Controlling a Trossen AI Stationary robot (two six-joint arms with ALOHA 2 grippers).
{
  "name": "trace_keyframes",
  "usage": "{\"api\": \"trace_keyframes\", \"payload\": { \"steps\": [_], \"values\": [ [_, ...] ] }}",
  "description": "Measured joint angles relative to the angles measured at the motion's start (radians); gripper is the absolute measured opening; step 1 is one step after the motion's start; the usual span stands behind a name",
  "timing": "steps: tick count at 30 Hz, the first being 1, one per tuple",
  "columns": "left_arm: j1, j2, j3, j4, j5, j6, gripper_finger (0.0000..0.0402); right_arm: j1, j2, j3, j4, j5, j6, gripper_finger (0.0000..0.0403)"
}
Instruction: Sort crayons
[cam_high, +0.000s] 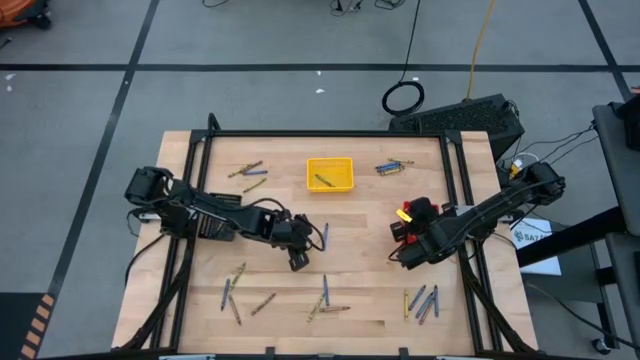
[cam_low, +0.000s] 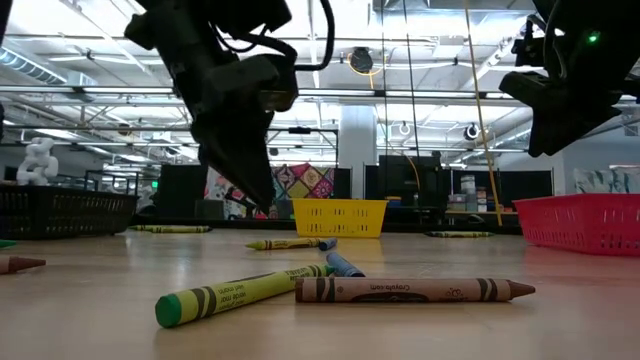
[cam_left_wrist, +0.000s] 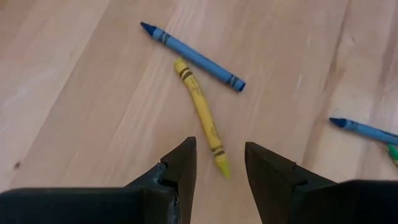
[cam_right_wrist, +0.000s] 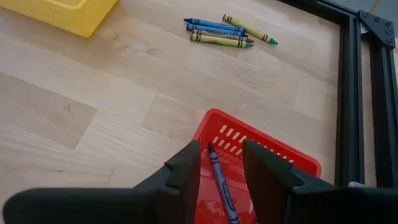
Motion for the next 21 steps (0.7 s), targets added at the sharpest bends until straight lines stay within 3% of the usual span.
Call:
{"api": "trace_keyframes", "payload": {
  "steps": [21],
  "values": [
    [0.011, 0.096, 0.000, 0.067, 0.032, 0.027, 0.0138, 0.000, 0.000, 0.000, 0.017, 0.000, -0.011, 0.0108]
  ]
}}
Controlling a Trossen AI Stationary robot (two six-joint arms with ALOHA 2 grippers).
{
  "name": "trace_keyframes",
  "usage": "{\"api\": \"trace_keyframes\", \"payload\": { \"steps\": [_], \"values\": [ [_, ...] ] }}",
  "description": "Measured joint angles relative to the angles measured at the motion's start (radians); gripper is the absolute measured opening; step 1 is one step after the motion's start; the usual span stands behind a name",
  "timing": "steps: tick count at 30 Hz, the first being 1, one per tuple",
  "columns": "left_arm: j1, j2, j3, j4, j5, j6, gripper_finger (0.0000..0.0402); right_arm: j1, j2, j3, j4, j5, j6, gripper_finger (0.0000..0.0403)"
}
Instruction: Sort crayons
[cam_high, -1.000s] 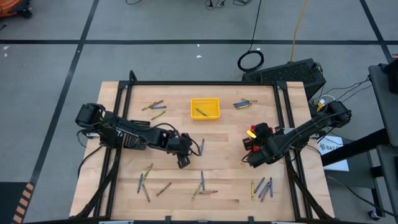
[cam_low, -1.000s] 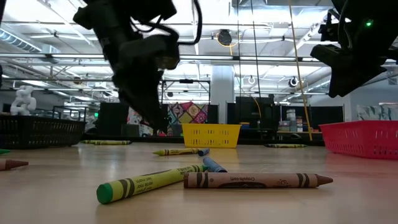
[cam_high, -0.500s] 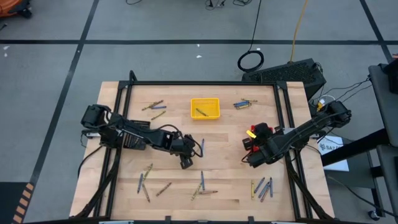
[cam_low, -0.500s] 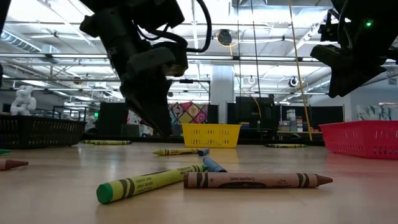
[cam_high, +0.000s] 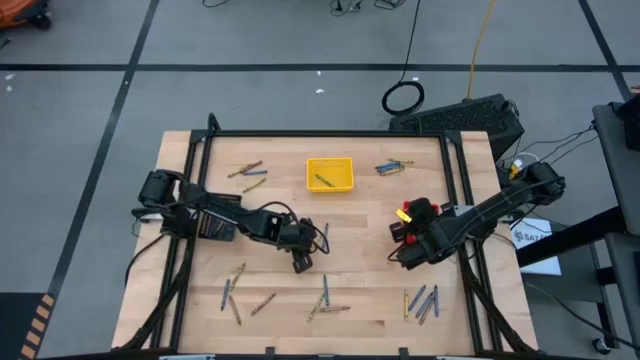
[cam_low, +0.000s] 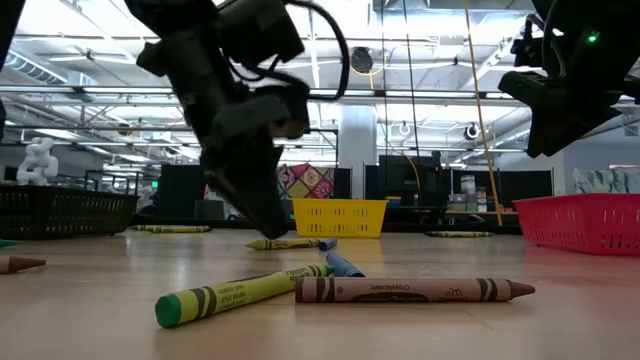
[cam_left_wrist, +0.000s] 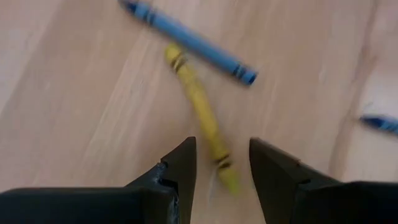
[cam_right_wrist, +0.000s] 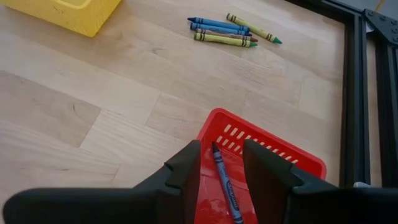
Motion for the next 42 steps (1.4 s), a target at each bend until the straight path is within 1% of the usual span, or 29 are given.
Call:
{"api": "trace_keyframes", "payload": {
  "steps": [6, 15, 19, 21, 27, 36, 42],
  "values": [
    [0.002, 0.018, 0.000, 0.005, -0.003, 0.000, 0.0138, 0.000, 0.000, 0.000, 0.013, 0.000, -0.014, 0.0108],
    [0.001, 0.027, 0.001, 0.000, -0.046, -0.008, 0.0136, 0.000, 0.000, 0.000, 0.017, 0.000, -0.015, 0.0108],
    [0.001, 0.028, 0.001, -0.006, -0.088, -0.009, 0.0111, 0.000, 0.000, 0.000, 0.022, 0.000, -0.014, 0.0108],
    [0.002, 0.028, 0.001, -0.008, -0.104, -0.009, 0.0088, 0.000, 0.000, 0.000, 0.023, 0.000, -0.015, 0.0108],
    [0.004, 0.028, 0.001, -0.012, -0.108, -0.003, 0.0013, 0.000, 0.000, 0.000, 0.024, 0.000, -0.015, 0.0108],
    [0.004, 0.024, 0.001, -0.018, -0.098, -0.002, 0.0004, 0.000, 0.000, 0.000, 0.024, 0.000, -0.022, 0.0108],
    [0.001, 0.010, -0.001, -0.036, -0.096, 0.025, 0.0002, 0.000, 0.000, 0.000, 0.024, 0.000, -0.022, 0.0108]
  ]
}}
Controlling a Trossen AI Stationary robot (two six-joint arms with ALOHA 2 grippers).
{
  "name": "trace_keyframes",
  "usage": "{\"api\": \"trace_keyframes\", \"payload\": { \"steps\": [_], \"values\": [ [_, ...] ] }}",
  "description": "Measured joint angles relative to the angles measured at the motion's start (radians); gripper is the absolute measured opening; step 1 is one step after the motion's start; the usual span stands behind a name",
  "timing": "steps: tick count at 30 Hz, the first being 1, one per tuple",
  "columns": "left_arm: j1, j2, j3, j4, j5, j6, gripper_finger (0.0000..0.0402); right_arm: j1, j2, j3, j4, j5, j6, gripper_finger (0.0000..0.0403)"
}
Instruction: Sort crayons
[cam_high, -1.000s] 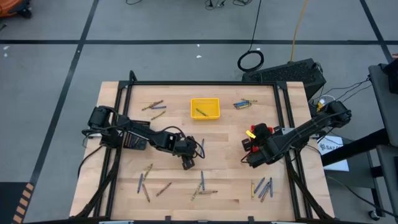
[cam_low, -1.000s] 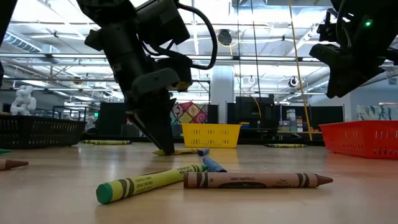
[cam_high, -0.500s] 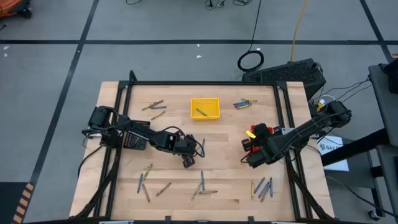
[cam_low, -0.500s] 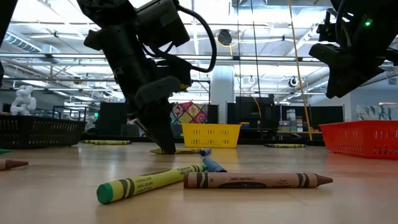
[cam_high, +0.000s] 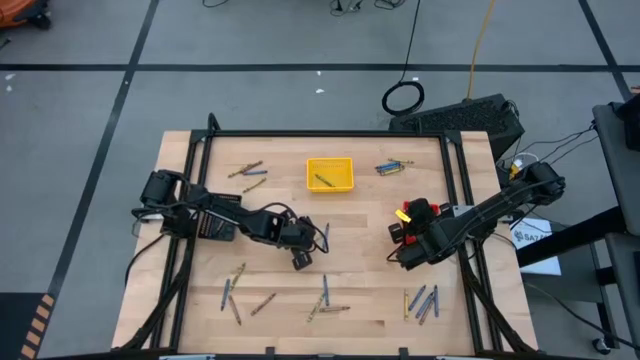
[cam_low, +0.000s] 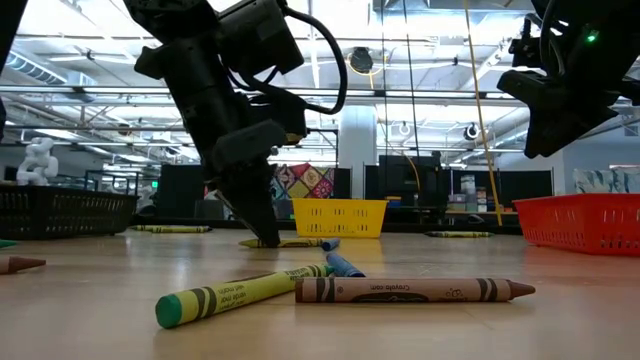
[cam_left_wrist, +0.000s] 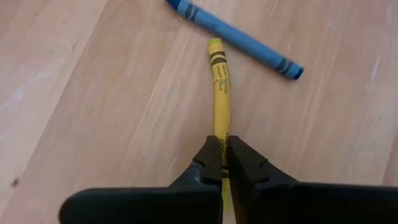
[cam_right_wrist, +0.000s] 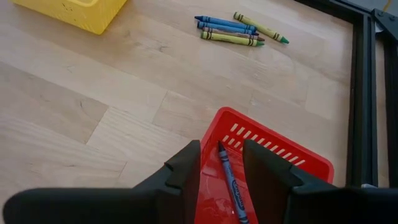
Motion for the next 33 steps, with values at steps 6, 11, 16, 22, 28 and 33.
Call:
{"api": "trace_keyframes", "payload": {
  "steps": [6, 11, 16, 22, 28, 33],
  "values": [
    [-0.001, -0.043, -0.002, -0.030, -0.006, 0.002, 0.0003, 0.000, 0.000, 0.000, 0.001, 0.000, 0.000, 0.0108],
    [0.000, -0.084, -0.001, -0.030, -0.015, 0.021, 0.0003, 0.000, 0.000, 0.000, 0.000, 0.000, 0.000, 0.0108],
    [-0.001, -0.108, -0.001, -0.031, -0.022, 0.025, 0.0002, 0.000, -0.001, 0.000, 0.003, 0.000, 0.001, 0.0108],
    [-0.001, -0.104, 0.000, -0.026, 0.030, 0.025, 0.0001, 0.000, -0.001, 0.000, 0.005, 0.000, 0.003, 0.0108],
    [-0.001, -0.088, 0.000, -0.024, 0.069, 0.052, 0.0000, 0.000, -0.001, 0.000, 0.006, 0.000, 0.003, 0.0108],
    [0.000, -0.085, 0.000, -0.024, 0.071, 0.054, 0.0000, 0.000, -0.001, 0.000, 0.008, 0.000, 0.003, 0.0108]
  ]
}}
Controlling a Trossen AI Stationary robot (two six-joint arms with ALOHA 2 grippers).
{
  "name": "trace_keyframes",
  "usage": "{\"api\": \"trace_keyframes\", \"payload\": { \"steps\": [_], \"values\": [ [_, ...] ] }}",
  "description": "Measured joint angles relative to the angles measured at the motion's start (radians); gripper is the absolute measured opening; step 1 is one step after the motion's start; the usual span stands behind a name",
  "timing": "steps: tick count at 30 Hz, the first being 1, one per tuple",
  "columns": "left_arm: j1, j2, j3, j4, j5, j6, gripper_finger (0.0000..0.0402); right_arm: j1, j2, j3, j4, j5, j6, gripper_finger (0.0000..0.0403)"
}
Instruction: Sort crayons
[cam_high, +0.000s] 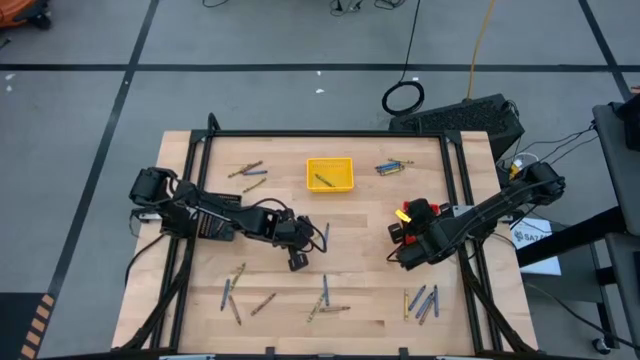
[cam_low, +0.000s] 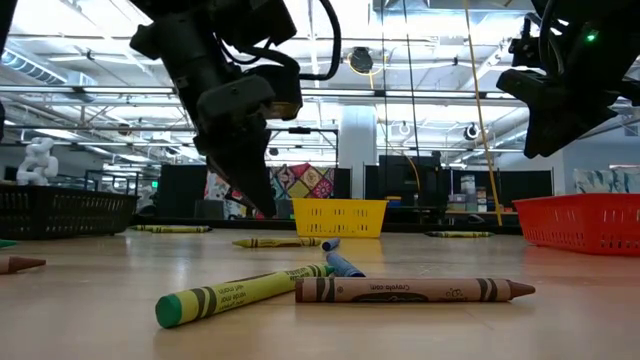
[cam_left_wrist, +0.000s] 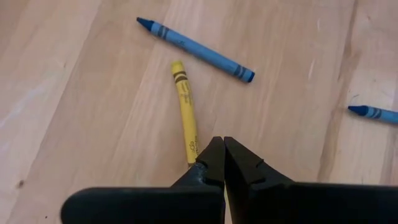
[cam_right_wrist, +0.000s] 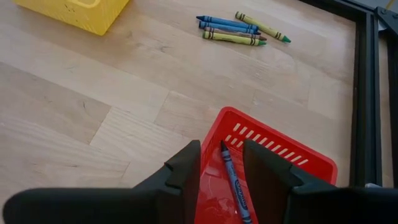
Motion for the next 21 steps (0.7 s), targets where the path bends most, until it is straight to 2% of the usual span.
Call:
{"api": "trace_keyframes", "payload": {
  "steps": [7, 14, 21],
  "values": [
    [0.001, 0.000, 0.000, -0.001, 0.001, 0.018, 0.0000, 0.000, 0.000, 0.000, 0.000, 0.000, 0.000, 0.0108],
    [0.002, 0.000, 0.000, -0.001, 0.053, 0.024, 0.0000, 0.000, 0.000, 0.000, 0.000, 0.000, -0.001, 0.0108],
    [0.003, 0.000, 0.000, 0.001, 0.036, 0.045, 0.0000, 0.000, 0.000, 0.000, 0.000, 0.000, -0.016, 0.0108]
  ]
}}
